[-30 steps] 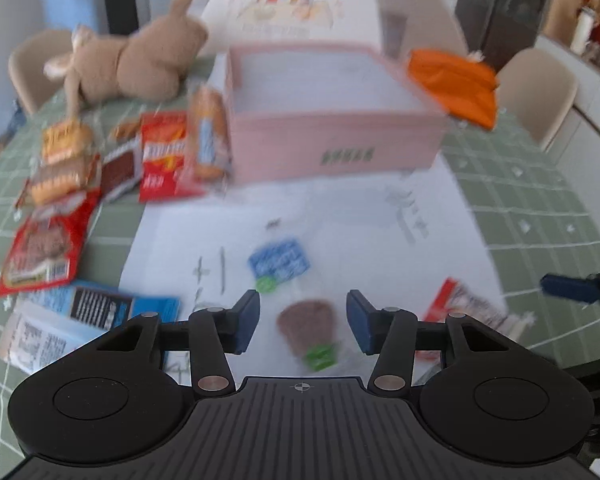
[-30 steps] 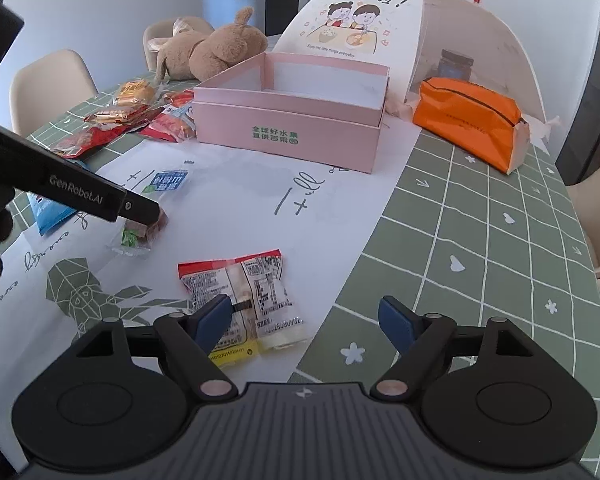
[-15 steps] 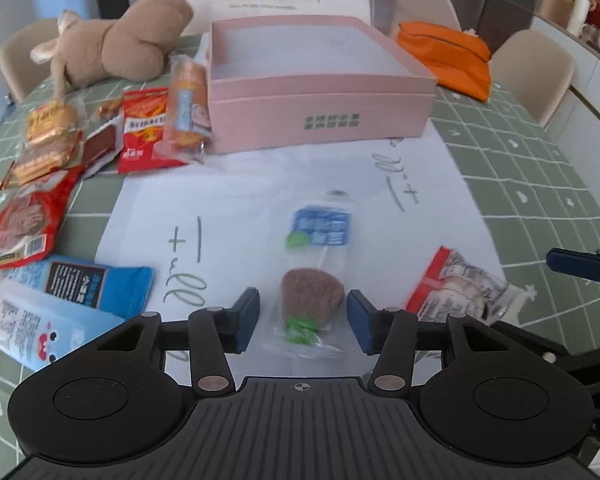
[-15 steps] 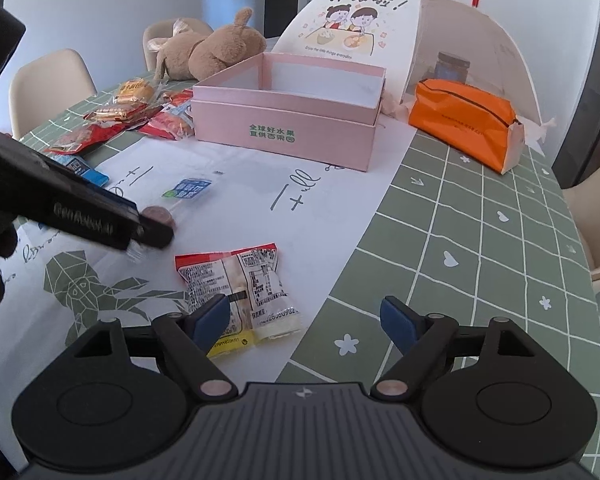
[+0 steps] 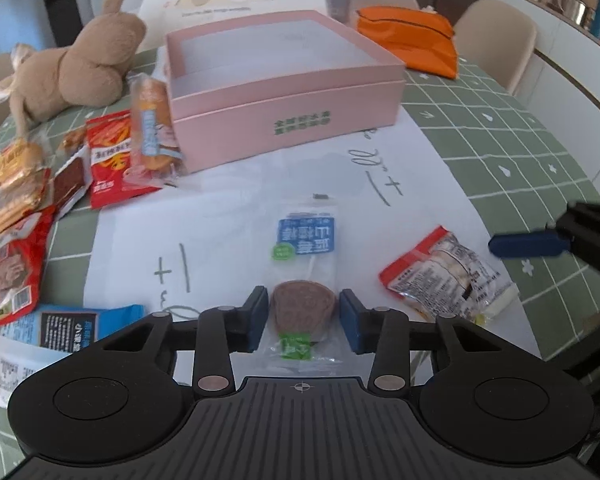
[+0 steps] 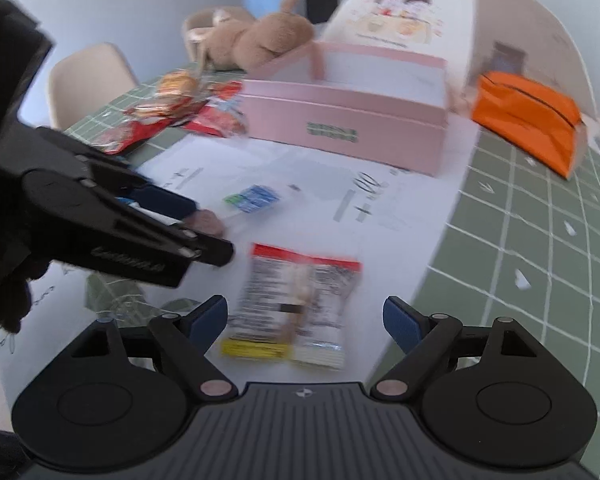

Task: Organize snacks
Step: 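Carry both packets over the pink box and open both tools to drop them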

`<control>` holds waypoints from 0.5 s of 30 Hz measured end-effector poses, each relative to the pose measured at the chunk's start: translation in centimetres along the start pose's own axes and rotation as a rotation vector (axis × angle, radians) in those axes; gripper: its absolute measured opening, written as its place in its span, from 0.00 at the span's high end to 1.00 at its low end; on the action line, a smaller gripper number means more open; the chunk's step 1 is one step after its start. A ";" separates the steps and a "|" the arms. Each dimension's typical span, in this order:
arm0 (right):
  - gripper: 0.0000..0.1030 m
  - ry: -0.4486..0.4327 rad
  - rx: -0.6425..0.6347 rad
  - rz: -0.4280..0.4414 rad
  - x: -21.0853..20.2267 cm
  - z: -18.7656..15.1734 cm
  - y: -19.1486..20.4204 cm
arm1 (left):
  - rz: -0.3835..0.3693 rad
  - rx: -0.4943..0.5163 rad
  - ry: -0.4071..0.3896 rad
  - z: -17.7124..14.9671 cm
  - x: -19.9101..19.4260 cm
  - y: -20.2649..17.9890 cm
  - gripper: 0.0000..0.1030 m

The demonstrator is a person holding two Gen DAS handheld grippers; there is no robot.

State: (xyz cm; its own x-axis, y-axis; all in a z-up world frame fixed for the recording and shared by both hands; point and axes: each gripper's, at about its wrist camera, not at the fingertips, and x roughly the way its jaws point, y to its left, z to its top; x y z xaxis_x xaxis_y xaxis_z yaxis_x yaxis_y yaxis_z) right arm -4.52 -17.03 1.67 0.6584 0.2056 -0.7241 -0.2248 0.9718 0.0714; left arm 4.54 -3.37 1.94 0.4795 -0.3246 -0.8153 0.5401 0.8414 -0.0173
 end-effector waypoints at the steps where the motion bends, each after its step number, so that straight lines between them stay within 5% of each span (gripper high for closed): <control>1: 0.17 0.003 0.005 0.000 0.2 0.0 0.1 | 0.000 -0.008 0.001 0.1 0.0 0.1 0.57; 4: 0.22 0.019 0.046 -0.044 1.2 0.0 -0.2 | 0.023 -0.005 0.000 0.0 0.1 -0.4 0.57; 6: 0.48 0.015 0.048 -0.078 1.0 0.2 -0.6 | 0.035 -0.009 -0.001 0.0 0.1 -0.6 0.56; 15: 0.50 0.000 0.094 -0.119 -1.6 1.7 -4.3 | 0.074 -0.096 0.028 0.2 0.0 -0.9 0.57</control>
State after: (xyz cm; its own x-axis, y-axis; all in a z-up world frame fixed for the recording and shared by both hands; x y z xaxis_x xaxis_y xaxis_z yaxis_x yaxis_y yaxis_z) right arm -3.39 -21.36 3.69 0.6761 0.0884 -0.7315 -0.0769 0.9958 0.0493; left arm 4.16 -4.23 2.08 0.4954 -0.2493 -0.8321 0.4351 0.9003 -0.0107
